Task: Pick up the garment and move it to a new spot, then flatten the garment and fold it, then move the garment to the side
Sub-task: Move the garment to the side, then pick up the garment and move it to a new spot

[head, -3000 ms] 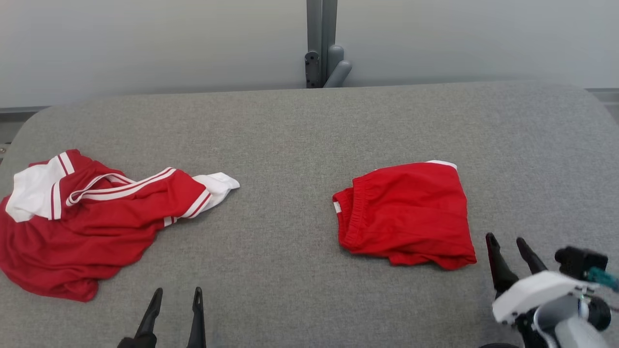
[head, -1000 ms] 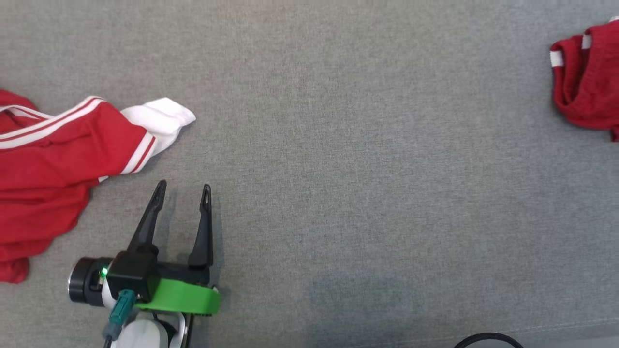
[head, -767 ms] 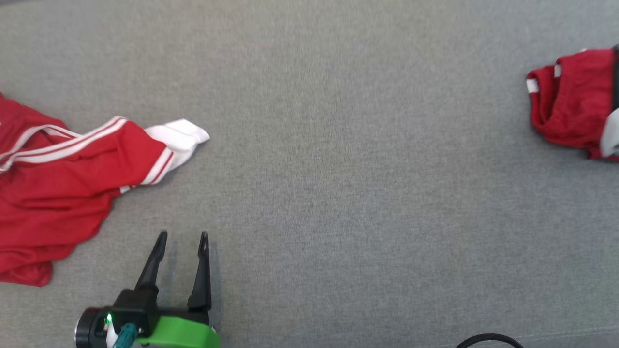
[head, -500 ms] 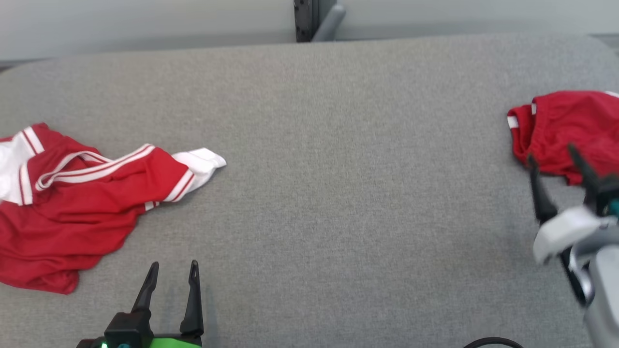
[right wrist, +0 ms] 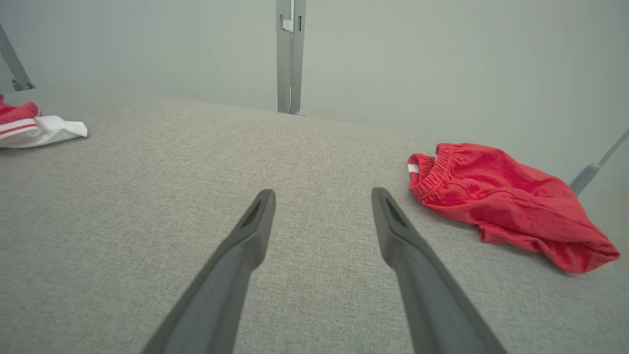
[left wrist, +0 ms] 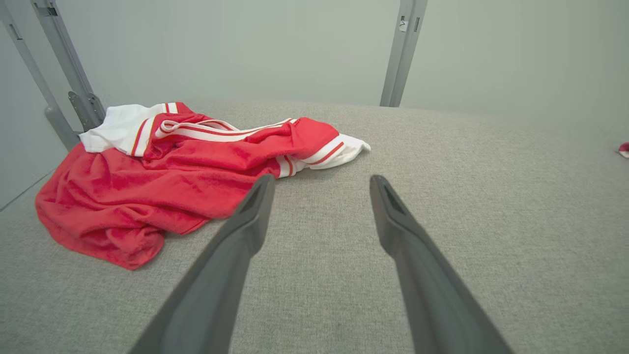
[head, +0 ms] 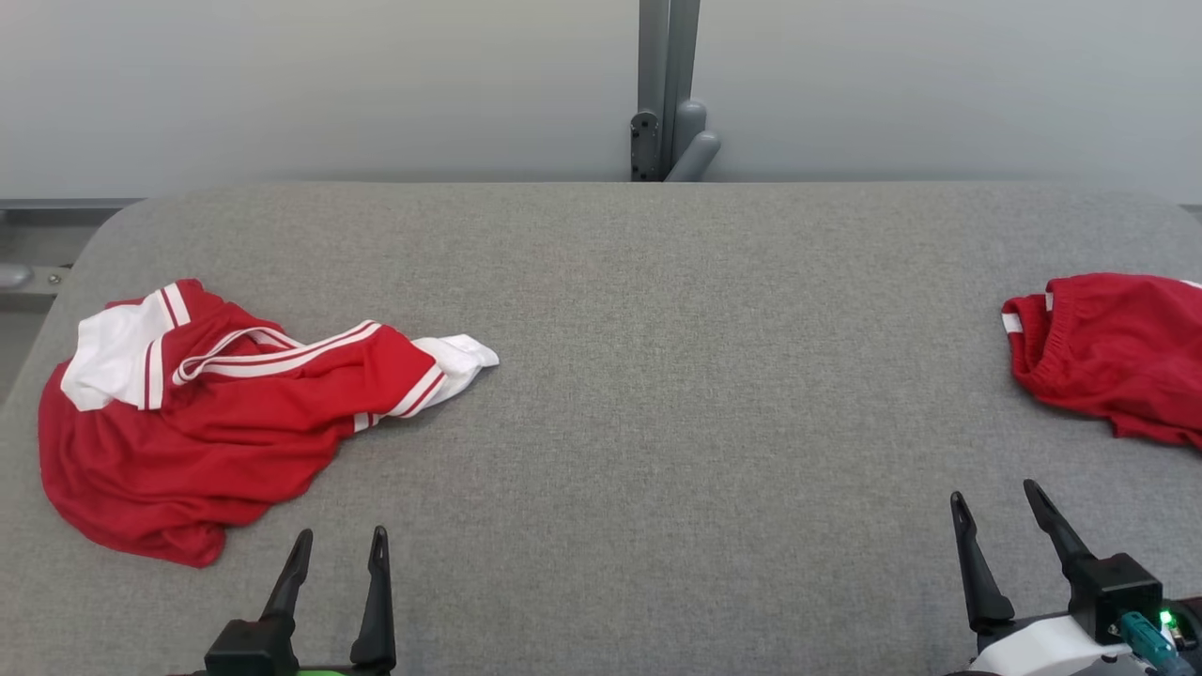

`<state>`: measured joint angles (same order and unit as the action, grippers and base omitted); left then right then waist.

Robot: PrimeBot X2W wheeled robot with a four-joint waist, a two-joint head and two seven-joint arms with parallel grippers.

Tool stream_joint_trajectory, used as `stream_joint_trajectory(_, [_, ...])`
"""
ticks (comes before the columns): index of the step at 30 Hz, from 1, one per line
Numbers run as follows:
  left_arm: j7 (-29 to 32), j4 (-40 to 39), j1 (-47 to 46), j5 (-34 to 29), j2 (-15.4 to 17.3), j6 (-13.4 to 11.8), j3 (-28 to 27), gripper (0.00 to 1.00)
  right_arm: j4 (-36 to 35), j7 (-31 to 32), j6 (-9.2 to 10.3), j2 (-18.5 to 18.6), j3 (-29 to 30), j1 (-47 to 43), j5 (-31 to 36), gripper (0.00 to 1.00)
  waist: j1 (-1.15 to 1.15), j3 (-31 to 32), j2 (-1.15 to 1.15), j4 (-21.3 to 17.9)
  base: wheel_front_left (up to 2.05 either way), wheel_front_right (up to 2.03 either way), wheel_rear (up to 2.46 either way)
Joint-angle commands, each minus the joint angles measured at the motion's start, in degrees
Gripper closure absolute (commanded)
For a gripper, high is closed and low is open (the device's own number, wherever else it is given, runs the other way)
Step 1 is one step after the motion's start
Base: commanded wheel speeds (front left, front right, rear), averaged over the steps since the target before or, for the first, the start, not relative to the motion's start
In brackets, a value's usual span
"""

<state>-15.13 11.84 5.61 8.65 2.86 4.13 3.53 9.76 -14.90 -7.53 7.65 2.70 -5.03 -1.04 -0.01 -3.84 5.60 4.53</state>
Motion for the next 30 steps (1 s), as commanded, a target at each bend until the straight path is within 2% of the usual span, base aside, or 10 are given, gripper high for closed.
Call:
stream_joint_trajectory(1, [0.0, 0.3, 1.3, 0.5, 0.1, 0.3, 0.0, 0.0, -0.7, -0.2, 0.08, -0.9, 0.9, -1.6, 0.6, 0.0, 0.01, 1.3, -0.01, 0.7, 0.0, 0.0, 0.0])
stream_joint_trajectory(5, [0.0, 0.5, 1.7, 0.8, 0.1, 0.3, 0.0, 0.0, -1.3, -0.2, 0.07, -3.0, 1.2, -3.0, 0.8, 0.0, 0.01, 1.8, -0.01, 0.7, 0.0, 0.0, 0.0])
stream_joint_trajectory(11, [0.0, 0.9, 1.8, 1.0, 0.1, 0.4, 0.4, 0.0, -1.3, -0.2, 0.07, -4.2, 1.4, -3.0, 0.7, 0.0, 0.01, 1.7, -0.01, 0.3, 0.0, 0.0, 0.0])
stream_joint_trajectory(30, [0.0, 1.8, 1.1, 0.9, 0.1, 0.5, 0.7, 0.0, -1.6, -0.2, 0.07, -4.8, 2.5, -2.9, -0.1, 0.0, 0.01, 1.6, -0.01, 0.0, 0.0, 0.0, 0.0])
